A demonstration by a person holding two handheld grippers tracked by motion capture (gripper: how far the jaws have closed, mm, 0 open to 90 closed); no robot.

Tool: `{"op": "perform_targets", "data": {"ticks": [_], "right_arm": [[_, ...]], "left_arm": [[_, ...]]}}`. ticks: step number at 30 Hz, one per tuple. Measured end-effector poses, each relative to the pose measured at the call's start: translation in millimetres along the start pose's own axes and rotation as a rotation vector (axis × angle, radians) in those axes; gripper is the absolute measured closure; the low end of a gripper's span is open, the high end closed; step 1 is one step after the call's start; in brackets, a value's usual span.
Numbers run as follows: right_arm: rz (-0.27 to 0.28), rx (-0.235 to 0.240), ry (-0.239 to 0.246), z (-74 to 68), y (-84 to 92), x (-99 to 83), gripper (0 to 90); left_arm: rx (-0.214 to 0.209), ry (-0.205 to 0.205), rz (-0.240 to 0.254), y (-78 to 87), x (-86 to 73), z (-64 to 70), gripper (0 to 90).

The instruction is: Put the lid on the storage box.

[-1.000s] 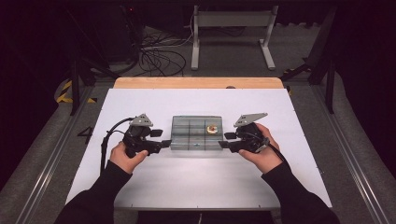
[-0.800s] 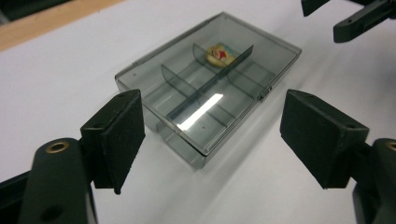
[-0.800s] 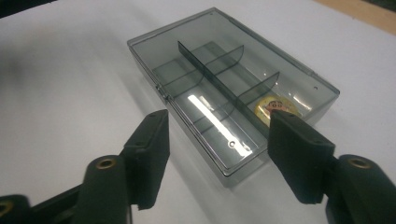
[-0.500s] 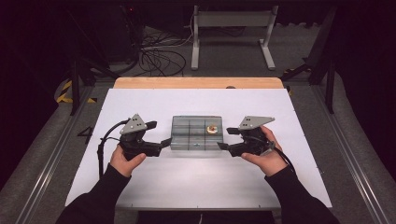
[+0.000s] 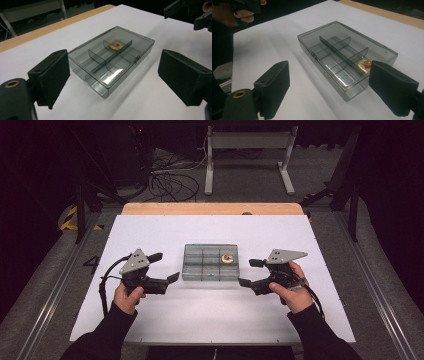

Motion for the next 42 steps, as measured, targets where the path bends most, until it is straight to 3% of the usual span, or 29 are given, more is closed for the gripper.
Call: {"op": "perform_targets", "data": {"ticks": [2, 4, 8, 11, 19, 21, 27, 33, 36, 42], "right_arm": [[0.005, -0.011, 0.002, 1.3, 1.4, -2.8, 18.0], [0.005, -0.018, 0.004, 2.1, 2.6, -6.2, 18.0], [-0.002, -0.031, 0.014, 3.6, 4.8, -14.0, 18.0], [-0.010, -0.041, 0.020, 5.0, 5.4, -21.0, 18.0], [-0.026, -0.021, 0.038, 2.9, 7.3, -34.6, 17.3], [-0.022, -0.025, 0.031, 3.8, 8.2, -37.4, 17.1], [-0.039, -0.021, 0.012, 7.1, 7.2, -53.1, 16.0], [-0.042, -0.013, -0.011, 8.4, 6.2, -65.4, 15.7], [-0.056, -0.019, -0.019, 10.7, 4.3, -73.6, 15.5], [-0.061, -0.026, -0.038, 11.4, 5.9, -83.0, 15.5]], "left_arm": [[0.007, -0.010, 0.013, 3.3, -3.3, -1.1, 10.3], [0.001, 0.011, 0.019, 4.8, -7.1, -1.1, 10.3], [0.030, -0.003, 0.025, 7.3, -14.7, -5.0, 10.6], [0.017, 0.006, 0.029, 8.3, -22.2, -6.1, 10.7], [0.038, 0.019, -0.003, 5.6, -42.1, -7.5, 10.5], [0.054, 0.006, -0.016, 4.0, -47.2, -7.9, 10.5], [0.038, 0.019, -0.038, 0.6, -62.0, -4.2, 9.7], [0.069, 0.015, -0.049, -0.8, -75.4, -6.7, 9.4], [0.062, 0.009, -0.065, -3.9, -83.6, -4.5, 8.7], [0.058, 0.000, -0.074, -6.5, -87.9, -4.0, 7.5]]}}
Point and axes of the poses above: each handheld gripper's, and its own axes: y roughly backward along the jaws, x roughly out of its top, z roughly to its right, the point moved 9 cm from there along -y, roughly forward along the jaws, and after that the axes turned 11 degrees about -z, right-handed, at the moved point
